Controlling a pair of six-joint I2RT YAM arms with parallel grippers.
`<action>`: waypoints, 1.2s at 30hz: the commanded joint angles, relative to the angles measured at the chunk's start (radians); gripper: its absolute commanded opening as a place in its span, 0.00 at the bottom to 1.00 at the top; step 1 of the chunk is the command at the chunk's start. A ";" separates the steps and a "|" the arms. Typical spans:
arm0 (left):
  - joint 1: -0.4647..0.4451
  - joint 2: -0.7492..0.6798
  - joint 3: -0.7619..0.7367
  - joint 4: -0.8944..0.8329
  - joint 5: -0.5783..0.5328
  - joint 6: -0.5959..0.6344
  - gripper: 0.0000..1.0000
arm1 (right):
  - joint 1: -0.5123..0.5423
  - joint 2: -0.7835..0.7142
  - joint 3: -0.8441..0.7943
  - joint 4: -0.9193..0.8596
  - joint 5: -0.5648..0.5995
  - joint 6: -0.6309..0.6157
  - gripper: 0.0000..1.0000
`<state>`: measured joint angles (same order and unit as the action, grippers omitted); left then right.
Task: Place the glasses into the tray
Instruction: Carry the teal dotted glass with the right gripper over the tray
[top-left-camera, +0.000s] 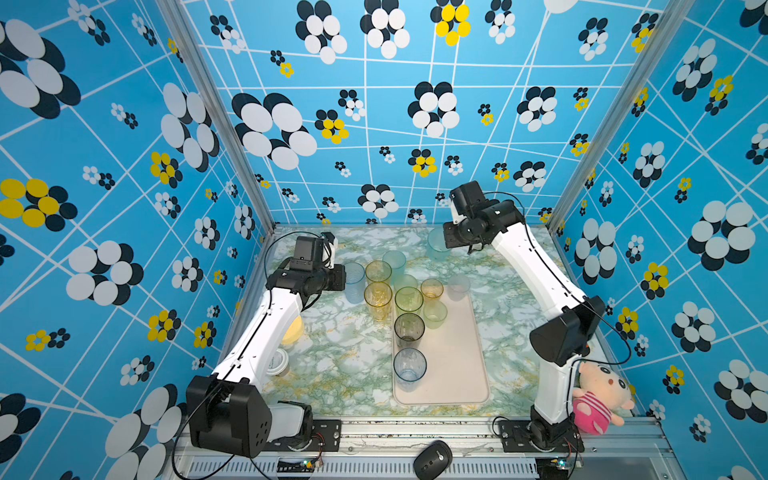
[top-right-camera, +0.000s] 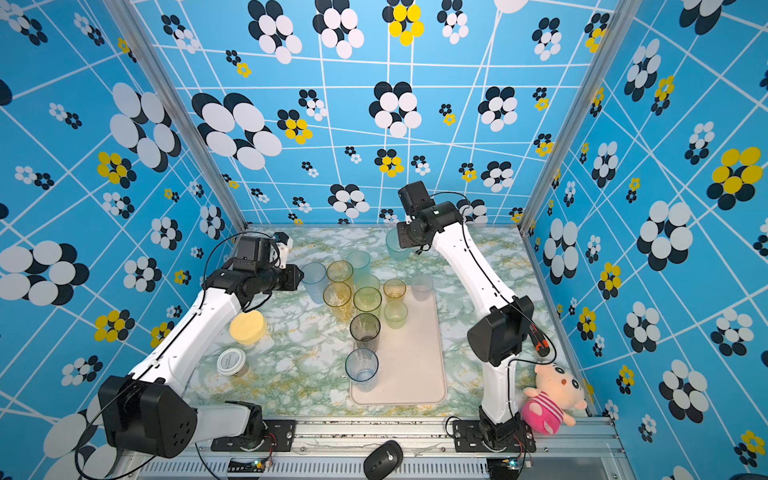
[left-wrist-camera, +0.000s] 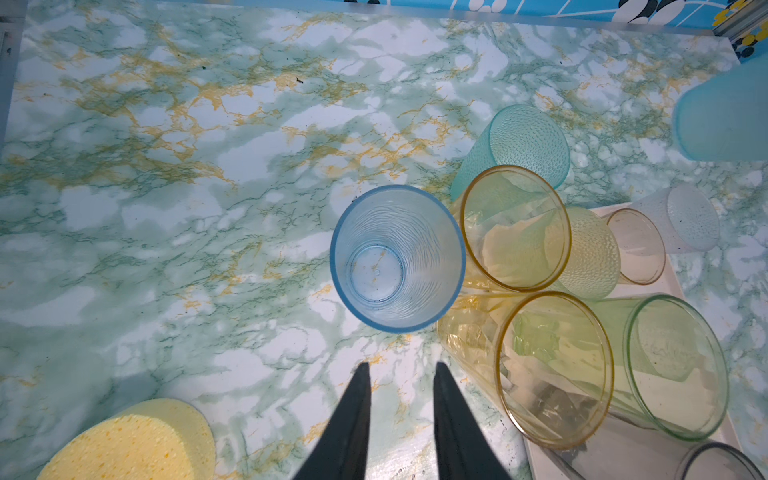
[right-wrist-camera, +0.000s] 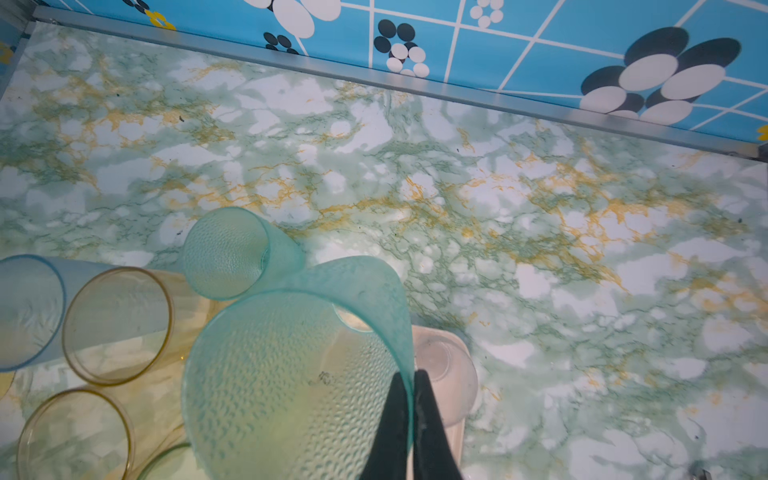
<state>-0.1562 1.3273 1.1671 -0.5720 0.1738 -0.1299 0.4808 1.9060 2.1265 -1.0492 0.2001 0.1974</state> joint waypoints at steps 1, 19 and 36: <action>0.004 -0.019 0.020 -0.018 0.018 0.016 0.29 | -0.002 -0.131 -0.113 0.029 0.039 -0.017 0.01; -0.001 -0.041 0.066 -0.084 -0.014 0.015 0.29 | -0.002 -0.494 -0.696 0.056 0.015 0.076 0.01; -0.007 -0.054 0.072 -0.124 -0.038 0.018 0.30 | -0.048 -0.448 -0.867 0.236 -0.067 0.112 0.01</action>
<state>-0.1593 1.2881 1.2114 -0.6781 0.1490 -0.1287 0.4435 1.4425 1.2728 -0.8688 0.1631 0.2893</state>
